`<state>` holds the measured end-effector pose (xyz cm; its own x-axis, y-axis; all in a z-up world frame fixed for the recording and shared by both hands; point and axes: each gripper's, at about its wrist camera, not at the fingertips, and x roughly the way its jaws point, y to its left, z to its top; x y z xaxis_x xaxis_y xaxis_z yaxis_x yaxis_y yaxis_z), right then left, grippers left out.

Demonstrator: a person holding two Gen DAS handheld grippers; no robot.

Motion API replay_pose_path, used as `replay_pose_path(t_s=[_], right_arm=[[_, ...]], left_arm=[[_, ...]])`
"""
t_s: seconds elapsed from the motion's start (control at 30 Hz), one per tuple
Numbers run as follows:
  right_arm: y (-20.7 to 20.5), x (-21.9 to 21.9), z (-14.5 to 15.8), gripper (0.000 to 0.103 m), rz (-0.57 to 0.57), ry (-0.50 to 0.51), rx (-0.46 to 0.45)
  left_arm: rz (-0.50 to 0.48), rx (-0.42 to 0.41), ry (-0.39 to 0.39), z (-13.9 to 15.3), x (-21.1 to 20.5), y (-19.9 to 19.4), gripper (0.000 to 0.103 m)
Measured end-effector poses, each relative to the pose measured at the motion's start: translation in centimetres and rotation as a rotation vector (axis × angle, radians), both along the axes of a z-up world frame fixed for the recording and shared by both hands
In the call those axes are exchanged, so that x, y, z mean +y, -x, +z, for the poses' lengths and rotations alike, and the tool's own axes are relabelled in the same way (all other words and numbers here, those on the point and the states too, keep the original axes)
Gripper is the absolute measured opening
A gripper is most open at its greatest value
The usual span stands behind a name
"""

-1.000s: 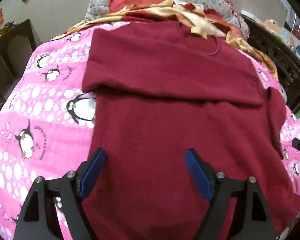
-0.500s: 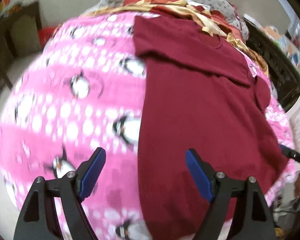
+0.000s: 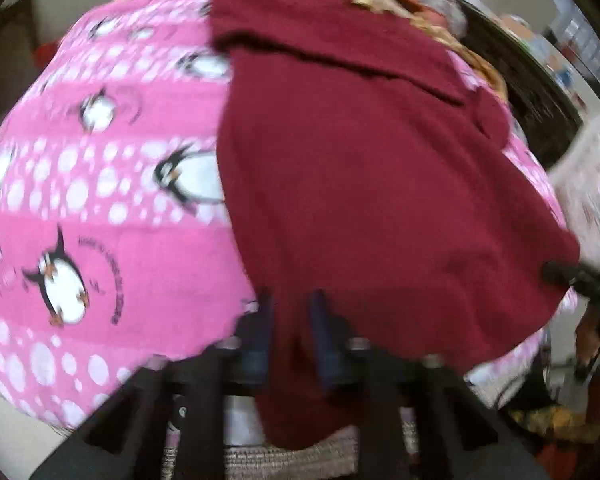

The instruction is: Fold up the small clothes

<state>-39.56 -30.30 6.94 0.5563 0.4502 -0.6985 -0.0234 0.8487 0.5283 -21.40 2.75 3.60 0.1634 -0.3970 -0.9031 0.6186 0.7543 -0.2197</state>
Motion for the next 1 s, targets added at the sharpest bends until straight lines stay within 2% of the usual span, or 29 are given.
replay_pose_path(t_s=[0.03, 0.1, 0.17, 0.27, 0.33, 0.37, 0.43, 0.53, 0.6, 0.63, 0.73, 0.77, 0.83, 0.93, 1.0], right_arm=[[0.5, -0.1, 1.2, 0.037, 0.009, -0.012, -0.019], [1.1, -0.5, 1.4, 0.037, -0.013, -0.029, 0.01], [1.4, -1.0, -0.7, 0.037, -0.037, -0.059, 0.106], [1.9, -1.3, -4.2, 0.038, -0.074, 0.019, 0.255], [2.4, -2.5, -3.8, 0.039, -0.095, -0.056, 0.238], [2.5, -3.2, -2.9, 0.043, -0.107, -0.061, 0.224], [2.6, -4.1, -1.1, 0.047, -0.123, -0.004, 0.179], [2.2, -5.2, 1.0, 0.049, -0.153, 0.066, 0.131], [2.0, -5.6, 1.2, 0.051, -0.162, 0.096, 0.111], [1.8, -5.8, 0.9, 0.053, -0.165, 0.095, 0.109], [0.6, -4.9, -1.1, 0.053, -0.156, -0.008, 0.121], [0.8, -4.2, -2.0, 0.049, -0.147, -0.024, 0.138], [1.6, -3.3, -2.1, 0.035, -0.123, -0.015, 0.128], [3.3, -2.9, 0.5, 0.033, -0.125, 0.01, 0.036], [3.6, -3.6, -0.1, 0.033, -0.172, 0.05, 0.084]], left_arm=[[-0.024, -0.006, 0.003, 0.6, 0.1, 0.1, 0.01], [-0.056, -0.03, 0.003, 2.0, 0.6, 0.4, 0.009], [-0.062, -0.036, -0.006, 2.3, 1.1, 0.5, 0.008], [-0.04, -0.025, -0.078, 0.6, 2.2, 0.6, 0.007], [-0.006, 0.015, -0.101, -0.6, 3.2, 0.1, 0.008], [0.002, 0.022, -0.092, -0.5, 3.6, 0.1, 0.008], [0.011, 0.018, -0.065, 0.6, 4.1, -0.1, 0.009], [-0.006, -0.064, -0.05, 3.2, 3.9, -0.2, 0.01], [-0.028, -0.113, -0.045, 4.4, 3.2, -0.1, 0.012], [-0.038, -0.122, -0.034, 5.0, 2.9, -0.1, 0.015], [-0.03, -0.116, 0.011, 5.6, 2.5, -0.3, 0.03], [-0.031, -0.113, 0.017, 5.4, 1.7, -0.6, 0.034], [-0.035, -0.111, 0.005, 4.9, 0.6, -0.7, 0.034], [-0.048, -0.106, 0.015, 4.6, -1.4, -0.9, 0.034], [-0.06, -0.1, 0.035, 4.2, -2.5, -0.9, 0.035]])
